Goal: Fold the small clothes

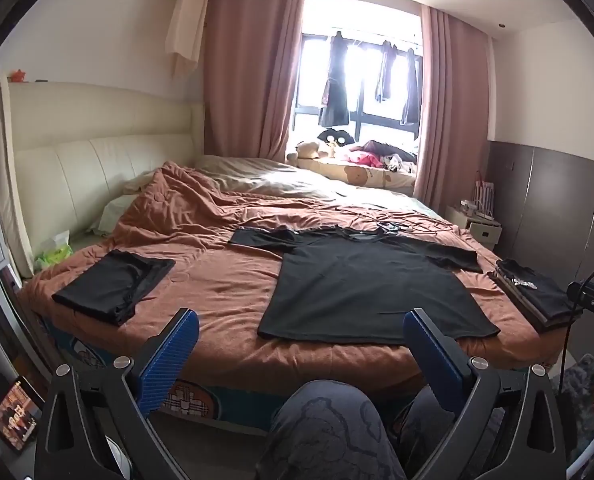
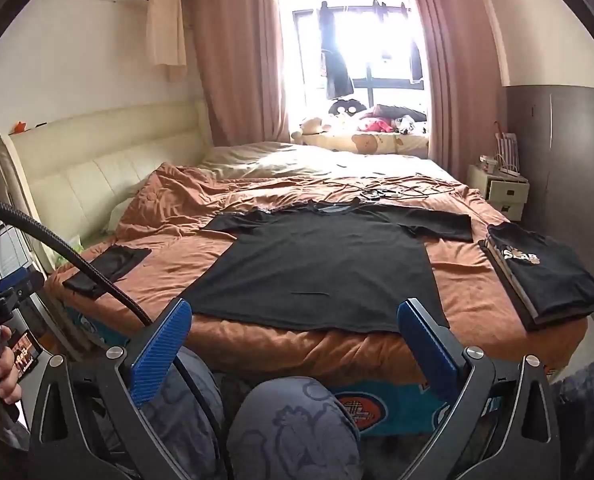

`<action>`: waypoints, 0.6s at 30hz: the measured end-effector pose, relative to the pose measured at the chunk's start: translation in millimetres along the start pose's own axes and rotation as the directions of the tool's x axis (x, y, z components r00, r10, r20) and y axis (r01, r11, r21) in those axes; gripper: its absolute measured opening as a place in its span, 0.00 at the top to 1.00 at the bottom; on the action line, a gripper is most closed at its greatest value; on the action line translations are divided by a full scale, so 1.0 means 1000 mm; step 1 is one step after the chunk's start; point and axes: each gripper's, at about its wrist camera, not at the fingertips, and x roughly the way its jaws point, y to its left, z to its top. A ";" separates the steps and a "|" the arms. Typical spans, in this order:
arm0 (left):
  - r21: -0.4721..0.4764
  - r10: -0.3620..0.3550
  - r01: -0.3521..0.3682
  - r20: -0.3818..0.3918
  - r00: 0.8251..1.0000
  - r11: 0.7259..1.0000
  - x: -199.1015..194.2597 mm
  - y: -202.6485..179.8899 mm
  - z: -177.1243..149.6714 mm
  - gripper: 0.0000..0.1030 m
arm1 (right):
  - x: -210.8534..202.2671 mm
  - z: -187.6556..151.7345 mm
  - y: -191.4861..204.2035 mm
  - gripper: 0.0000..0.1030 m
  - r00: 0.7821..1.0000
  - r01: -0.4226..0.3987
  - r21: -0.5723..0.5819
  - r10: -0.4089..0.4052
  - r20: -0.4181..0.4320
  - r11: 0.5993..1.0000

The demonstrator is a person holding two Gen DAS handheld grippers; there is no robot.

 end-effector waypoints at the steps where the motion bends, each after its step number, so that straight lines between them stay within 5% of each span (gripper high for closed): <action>1: 0.001 0.000 0.000 -0.001 1.000 1.000 -0.001 -0.002 -0.001 0.00 | 0.000 -0.001 0.001 0.00 1.000 0.002 -0.004 -0.002 0.003 1.000; 18: 0.036 -0.008 0.008 0.009 1.000 0.999 -0.020 -0.007 -0.003 0.00 | -0.009 -0.002 0.006 0.00 0.999 -0.012 0.024 0.011 0.030 1.000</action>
